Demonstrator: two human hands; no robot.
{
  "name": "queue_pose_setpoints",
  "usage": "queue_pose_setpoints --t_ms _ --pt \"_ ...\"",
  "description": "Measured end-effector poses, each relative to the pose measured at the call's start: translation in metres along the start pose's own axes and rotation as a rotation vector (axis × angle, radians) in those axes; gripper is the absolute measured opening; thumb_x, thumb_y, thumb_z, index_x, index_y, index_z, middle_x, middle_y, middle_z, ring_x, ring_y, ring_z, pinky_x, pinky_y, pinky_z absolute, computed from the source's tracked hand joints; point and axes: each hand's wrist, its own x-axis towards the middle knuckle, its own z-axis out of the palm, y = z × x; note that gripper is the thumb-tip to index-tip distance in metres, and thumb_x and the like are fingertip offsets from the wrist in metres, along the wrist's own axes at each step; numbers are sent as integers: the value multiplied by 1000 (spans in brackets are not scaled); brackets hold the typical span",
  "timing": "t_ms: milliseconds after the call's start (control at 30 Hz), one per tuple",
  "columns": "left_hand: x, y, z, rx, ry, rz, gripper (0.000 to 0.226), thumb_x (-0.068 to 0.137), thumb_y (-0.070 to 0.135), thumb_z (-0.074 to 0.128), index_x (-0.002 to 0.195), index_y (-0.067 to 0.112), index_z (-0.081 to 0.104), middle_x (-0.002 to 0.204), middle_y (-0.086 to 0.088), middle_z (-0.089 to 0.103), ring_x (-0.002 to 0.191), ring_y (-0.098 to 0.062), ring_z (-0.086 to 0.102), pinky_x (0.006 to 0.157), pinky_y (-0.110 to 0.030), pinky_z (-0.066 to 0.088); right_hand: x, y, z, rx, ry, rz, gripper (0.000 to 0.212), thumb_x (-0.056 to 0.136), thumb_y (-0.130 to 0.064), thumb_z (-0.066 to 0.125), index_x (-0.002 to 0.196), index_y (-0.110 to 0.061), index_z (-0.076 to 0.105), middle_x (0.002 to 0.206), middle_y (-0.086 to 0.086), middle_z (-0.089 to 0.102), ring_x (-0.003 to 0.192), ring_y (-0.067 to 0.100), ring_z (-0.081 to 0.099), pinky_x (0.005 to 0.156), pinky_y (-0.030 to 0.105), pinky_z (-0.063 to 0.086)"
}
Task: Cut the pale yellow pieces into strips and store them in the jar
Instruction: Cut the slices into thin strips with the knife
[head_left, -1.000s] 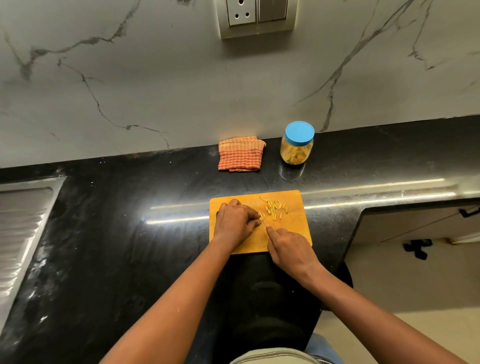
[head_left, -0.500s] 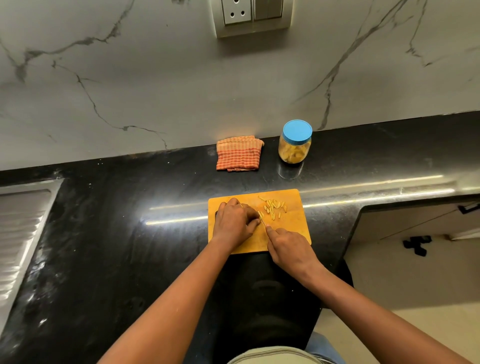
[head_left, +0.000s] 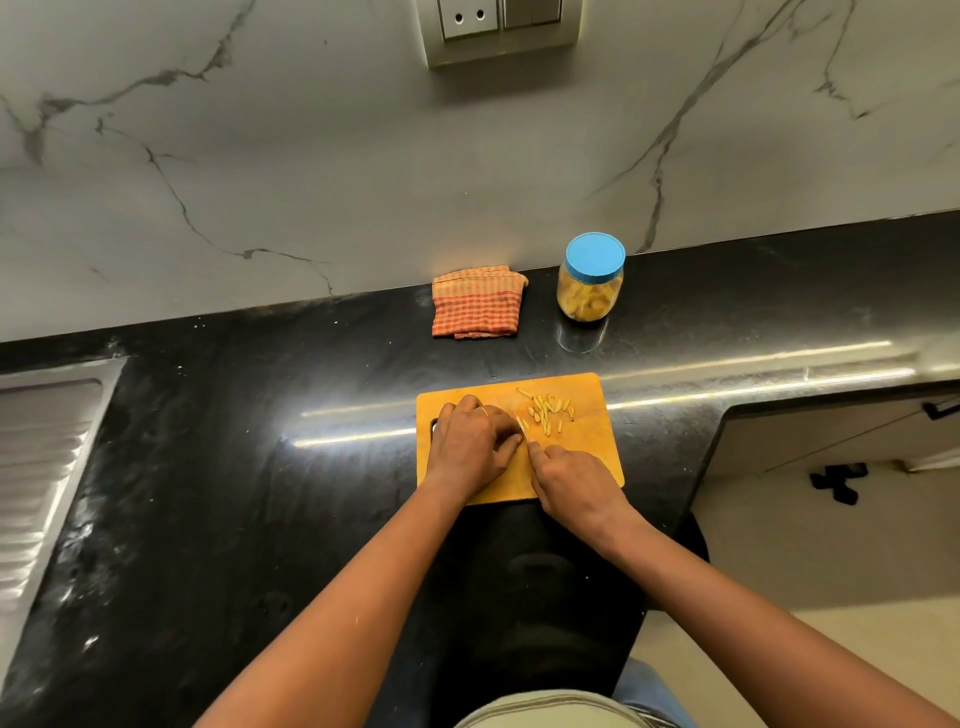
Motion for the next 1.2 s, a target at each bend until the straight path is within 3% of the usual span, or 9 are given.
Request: queue_pose_setpoints --t_ms 267,467,867,1200 --pt "1 -2 1 -48 17 -67 25 87 51 62 105 36 73 98 18 72 97 -11 48 82 -32 38 -17 2 4 -46 -1 -24 50 103 -17 37 150 -6 26 115 11 60 90 26 62 68 32 45" --pt "0 0 5 -118 13 -132 23 85 49 67 102 35 75 97 17 71 99 -10 48 87 -31 39 -21 10 4 26 22 40 51 103 -25 35 151 -9 27 116 9 61 92 25 62 77 35 50" --pt "1 -2 6 -95 21 -97 22 86 46 67 104 34 75 104 19 71 99 -10 46 85 -31 39 -15 2 3 126 53 7 48 103 -28 37 148 -12 35 114 8 63 93 24 62 75 32 48" --pt "-1 -3 8 -74 27 -63 23 88 47 62 102 34 75 106 20 71 100 -11 48 84 -32 39 -12 0 6 25 16 -19 50 103 -24 36 150 -8 29 115 10 62 90 26 63 75 36 52"
